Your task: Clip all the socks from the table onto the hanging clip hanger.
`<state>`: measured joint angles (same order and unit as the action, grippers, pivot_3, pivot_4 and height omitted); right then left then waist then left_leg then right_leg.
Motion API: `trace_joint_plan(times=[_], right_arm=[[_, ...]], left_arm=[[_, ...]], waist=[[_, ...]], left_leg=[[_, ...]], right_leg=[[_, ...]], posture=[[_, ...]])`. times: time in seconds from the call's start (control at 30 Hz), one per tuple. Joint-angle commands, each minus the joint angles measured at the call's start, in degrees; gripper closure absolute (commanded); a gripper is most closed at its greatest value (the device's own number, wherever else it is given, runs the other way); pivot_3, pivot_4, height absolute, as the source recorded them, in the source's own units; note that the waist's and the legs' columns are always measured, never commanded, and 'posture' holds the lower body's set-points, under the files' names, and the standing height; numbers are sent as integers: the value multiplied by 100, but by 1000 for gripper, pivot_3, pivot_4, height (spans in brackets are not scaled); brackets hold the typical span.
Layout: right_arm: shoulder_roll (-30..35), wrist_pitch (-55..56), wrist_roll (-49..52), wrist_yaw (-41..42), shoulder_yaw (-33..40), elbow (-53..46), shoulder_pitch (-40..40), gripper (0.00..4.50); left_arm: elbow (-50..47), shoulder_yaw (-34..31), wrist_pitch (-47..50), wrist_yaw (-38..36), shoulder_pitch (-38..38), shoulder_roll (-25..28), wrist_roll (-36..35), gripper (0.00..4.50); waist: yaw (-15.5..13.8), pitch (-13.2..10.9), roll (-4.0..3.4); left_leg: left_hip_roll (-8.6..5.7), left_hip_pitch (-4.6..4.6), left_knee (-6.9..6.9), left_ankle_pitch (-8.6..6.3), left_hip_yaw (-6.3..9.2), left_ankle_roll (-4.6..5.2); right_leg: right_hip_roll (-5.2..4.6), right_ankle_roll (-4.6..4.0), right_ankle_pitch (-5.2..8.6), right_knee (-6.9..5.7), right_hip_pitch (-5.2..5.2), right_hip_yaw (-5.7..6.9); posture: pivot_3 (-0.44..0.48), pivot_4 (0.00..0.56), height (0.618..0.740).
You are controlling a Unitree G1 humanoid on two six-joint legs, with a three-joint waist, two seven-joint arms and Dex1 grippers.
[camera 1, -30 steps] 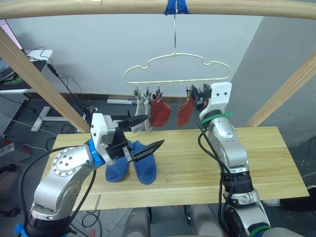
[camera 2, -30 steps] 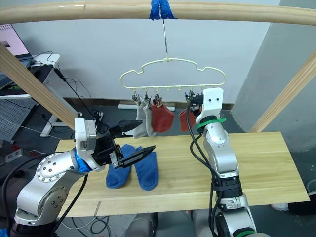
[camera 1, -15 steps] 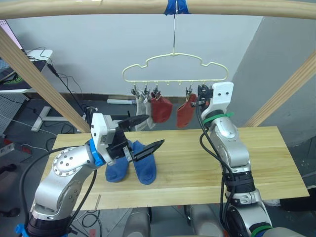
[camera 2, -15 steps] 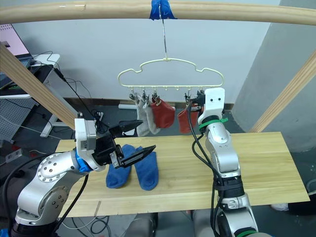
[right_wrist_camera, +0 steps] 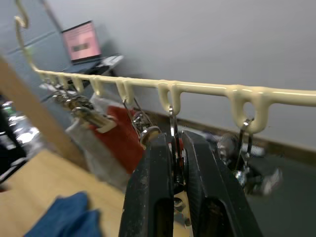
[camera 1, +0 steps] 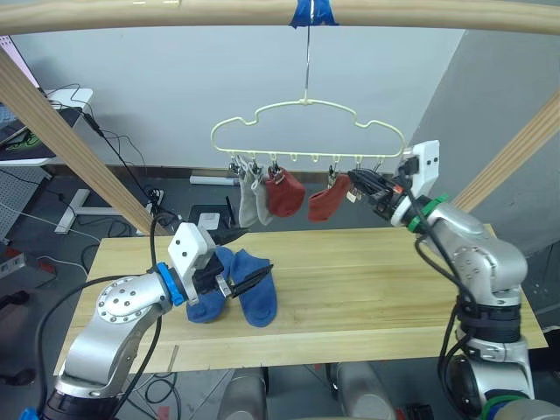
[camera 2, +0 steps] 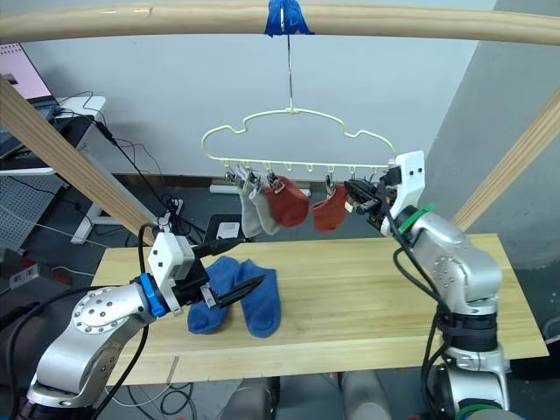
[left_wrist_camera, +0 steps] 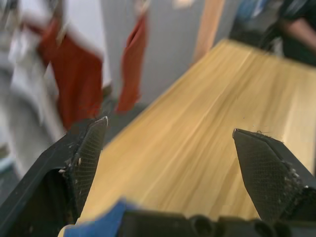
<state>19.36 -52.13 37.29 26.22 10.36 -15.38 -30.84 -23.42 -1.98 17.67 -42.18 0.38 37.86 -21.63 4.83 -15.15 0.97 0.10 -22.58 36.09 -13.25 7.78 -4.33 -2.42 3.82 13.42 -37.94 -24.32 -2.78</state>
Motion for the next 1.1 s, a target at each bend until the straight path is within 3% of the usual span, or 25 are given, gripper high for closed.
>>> trace_joint_plan(times=[0.03,0.27,0.67,0.8,1.1], right_arm=[[489,-156,268,664,-147,-52,-187,4462],[426,-53,243,448,-143,223,-365,4462],[461,-213,367,-28,44,-67,-334,4462],[484,-289,409,-105,101,-166,-311,4462],[522,-331,427,-160,128,-141,-342,4462]], left_arm=[[682,164,99,180,48,-1,445,0],[2317,1107,-612,433,-562,-417,1710,0],[4028,1611,-1741,227,-1165,-758,2458,0],[4266,1745,-1944,63,-1236,-832,2598,835],[4647,1865,-2324,-50,-1413,-995,2782,3413]], waist=[[0,3,-6],[-5,4,-6],[40,4,-7],[73,5,-7],[138,8,-10]], left_leg=[[2,1,0,0,-1,0],[9,0,-1,0,-3,0],[13,-4,0,0,-6,0],[13,-2,2,0,-7,0],[13,0,4,0,-8,0]], right_leg=[[2,1,0,1,0,0],[10,-3,-3,2,-1,1],[10,-21,-16,4,-3,3],[10,-21,-16,3,-2,1],[9,-19,-17,0,1,1]], posture=[[-78,214,740],[-97,214,740],[-160,213,740],[-174,208,740],[-178,208,740]])
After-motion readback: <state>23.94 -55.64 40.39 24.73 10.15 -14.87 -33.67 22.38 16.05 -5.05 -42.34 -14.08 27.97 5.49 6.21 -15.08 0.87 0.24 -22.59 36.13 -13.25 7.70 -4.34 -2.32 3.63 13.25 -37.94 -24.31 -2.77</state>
